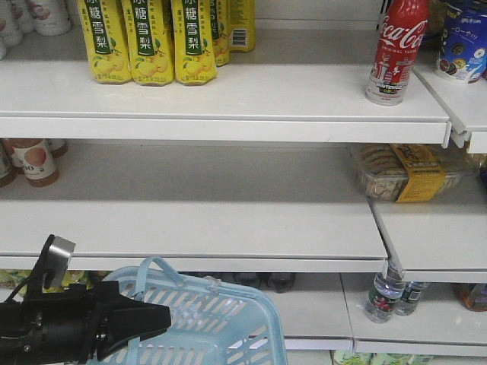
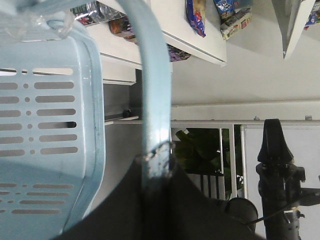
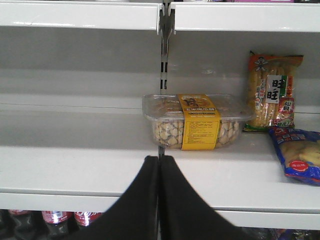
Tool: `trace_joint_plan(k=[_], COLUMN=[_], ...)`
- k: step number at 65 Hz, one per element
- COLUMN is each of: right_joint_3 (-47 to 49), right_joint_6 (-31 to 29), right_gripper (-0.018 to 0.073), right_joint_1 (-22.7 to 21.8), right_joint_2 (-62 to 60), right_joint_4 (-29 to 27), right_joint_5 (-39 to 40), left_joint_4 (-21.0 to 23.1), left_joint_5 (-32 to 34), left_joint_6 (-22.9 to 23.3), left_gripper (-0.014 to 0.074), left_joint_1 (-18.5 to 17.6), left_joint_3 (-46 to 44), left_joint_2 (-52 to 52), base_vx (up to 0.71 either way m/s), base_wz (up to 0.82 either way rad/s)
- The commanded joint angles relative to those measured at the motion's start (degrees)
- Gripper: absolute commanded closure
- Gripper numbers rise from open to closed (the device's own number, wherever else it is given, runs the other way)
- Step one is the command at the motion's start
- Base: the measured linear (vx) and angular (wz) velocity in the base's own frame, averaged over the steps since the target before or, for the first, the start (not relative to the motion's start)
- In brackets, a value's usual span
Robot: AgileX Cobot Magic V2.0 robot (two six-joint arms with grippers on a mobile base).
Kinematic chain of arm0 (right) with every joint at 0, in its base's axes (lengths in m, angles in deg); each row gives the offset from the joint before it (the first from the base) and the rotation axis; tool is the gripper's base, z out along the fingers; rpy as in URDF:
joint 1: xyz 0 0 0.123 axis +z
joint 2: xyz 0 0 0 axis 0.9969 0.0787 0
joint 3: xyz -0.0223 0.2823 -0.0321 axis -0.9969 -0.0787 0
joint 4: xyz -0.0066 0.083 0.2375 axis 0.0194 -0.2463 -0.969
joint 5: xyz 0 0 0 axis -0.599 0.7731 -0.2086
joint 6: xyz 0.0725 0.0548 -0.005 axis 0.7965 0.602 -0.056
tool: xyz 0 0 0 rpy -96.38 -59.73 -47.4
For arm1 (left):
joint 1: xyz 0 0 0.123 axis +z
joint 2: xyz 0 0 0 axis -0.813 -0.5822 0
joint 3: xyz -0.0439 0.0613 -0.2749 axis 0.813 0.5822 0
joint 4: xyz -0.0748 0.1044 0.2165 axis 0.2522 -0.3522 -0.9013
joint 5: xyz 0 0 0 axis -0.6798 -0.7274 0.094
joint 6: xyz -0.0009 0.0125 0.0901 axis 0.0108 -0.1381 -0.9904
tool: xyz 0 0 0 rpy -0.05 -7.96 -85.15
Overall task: Place coke in basket with both arms
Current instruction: 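Approach the shelf with the red Coca-Cola bottle, basket held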
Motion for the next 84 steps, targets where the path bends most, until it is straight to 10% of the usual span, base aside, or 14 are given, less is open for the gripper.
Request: trace_joint_plan(k=[1, 84], right_joint_3=[-0.62, -0.62], right_joint_6=[-0.30, -0.30], right_gripper=[0.0569, 0.0569], right_joint_1=[-0.01, -0.01], right_joint_2=[-1.03, -1.03], right_joint_4=[0.18, 0.18], right_joint_5=[4.12, 4.12], left_joint_4=[5.43, 5.43], left_joint_5=[-4.08, -4.08], left_joint_6=[-0.36, -0.36], left_gripper=[0.0603, 0.0603], left_joint_1=[-0.16, -0.16], left_joint_3=[-1.31, -1.31], left_joint_2=[1.41, 1.41], base_vx=[0.06, 0.04], base_wz=[-0.01, -0.01])
